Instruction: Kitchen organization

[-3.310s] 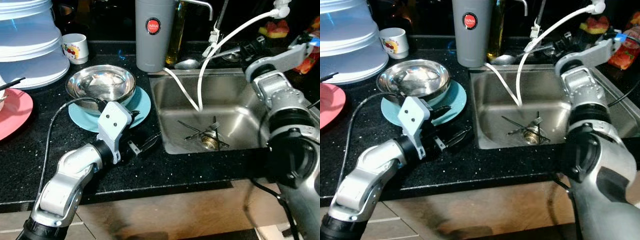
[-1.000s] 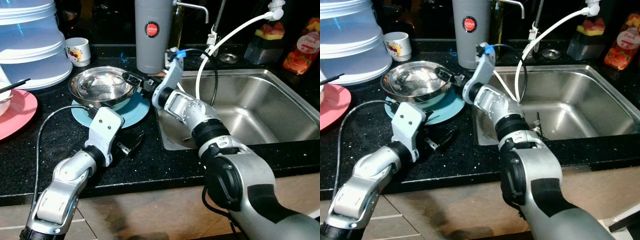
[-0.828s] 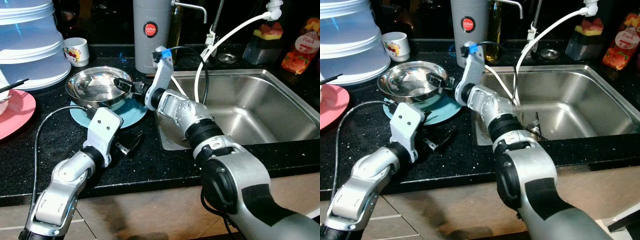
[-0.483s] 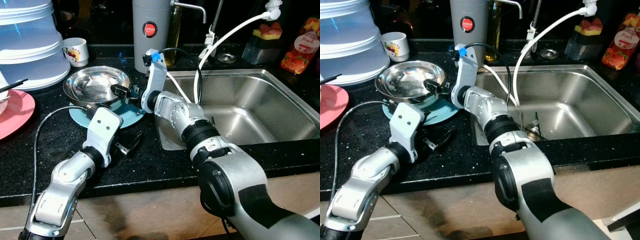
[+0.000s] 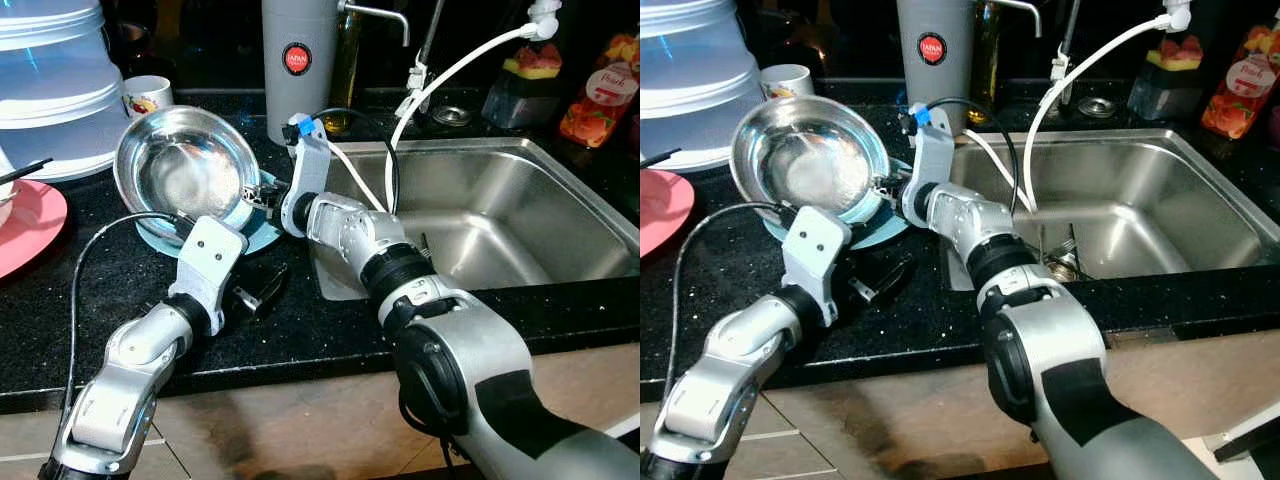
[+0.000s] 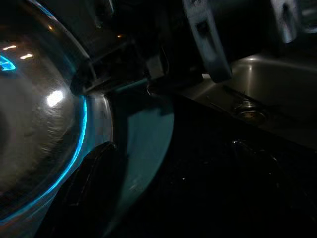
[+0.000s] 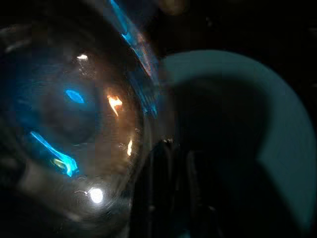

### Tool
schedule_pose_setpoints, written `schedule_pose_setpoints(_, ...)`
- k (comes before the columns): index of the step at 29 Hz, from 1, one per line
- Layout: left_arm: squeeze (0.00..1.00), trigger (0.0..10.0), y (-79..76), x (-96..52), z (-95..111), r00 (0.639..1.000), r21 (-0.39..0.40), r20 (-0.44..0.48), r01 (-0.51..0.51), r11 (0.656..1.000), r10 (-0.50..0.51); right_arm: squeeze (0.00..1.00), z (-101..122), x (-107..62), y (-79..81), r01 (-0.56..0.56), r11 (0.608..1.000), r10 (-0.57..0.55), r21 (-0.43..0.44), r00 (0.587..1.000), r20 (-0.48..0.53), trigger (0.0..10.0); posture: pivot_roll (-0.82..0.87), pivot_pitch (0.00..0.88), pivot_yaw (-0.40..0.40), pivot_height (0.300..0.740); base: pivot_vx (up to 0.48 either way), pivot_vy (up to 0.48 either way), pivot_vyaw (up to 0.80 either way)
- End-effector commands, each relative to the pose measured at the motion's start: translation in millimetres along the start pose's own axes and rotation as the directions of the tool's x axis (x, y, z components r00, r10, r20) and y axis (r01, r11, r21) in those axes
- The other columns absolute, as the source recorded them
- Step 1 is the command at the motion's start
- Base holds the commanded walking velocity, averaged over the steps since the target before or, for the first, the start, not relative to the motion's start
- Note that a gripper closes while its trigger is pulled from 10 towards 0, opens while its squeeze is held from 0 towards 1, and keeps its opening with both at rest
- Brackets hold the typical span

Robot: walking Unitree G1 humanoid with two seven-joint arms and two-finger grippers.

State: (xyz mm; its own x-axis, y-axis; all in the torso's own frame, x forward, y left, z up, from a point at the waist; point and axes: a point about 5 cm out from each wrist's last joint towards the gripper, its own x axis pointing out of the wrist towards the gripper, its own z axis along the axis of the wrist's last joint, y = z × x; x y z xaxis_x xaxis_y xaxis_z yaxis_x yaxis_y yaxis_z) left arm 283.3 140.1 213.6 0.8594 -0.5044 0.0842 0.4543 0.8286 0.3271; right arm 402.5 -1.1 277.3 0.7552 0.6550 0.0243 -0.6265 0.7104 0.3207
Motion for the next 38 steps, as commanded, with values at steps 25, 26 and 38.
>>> schedule_pose_setpoints(25, 0.0, 10.0, -0.9, 2.6, 0, 1.0, -0.007, -0.002, 0.019, 1.0, -0.019, 0.0, 33, -14.7, -26.6, 0.03, 0.956, -0.066, 0.291, 0.992, 0.111, 0.0, 0.08, 0.103, -0.023, 0.74, 0.0, 0.0, 0.0)
schedule_pose_setpoints(26, 0.0, 10.0, -0.9, 2.6, 0, 1.0, -0.007, -0.002, 0.019, 1.0, -0.019, 0.0, 33, -14.7, -26.6, 0.03, 0.956, -0.066, 0.291, 0.992, 0.111, 0.0, 0.08, 0.103, -0.023, 0.74, 0.0, 0.0, 0.0)
schedule_pose_setpoints(38, 0.0, 10.0, -1.9, 4.5, 1, 1.0, -0.01, 0.007, 0.031, 0.999, -0.031, 0.0, 86, -54.9, -77.4, 0.121, 0.915, -0.249, 0.384, 0.92, 0.302, 0.0, 0.07, 0.103, -0.02, 0.74, 0.0, 0.0, 0.0)
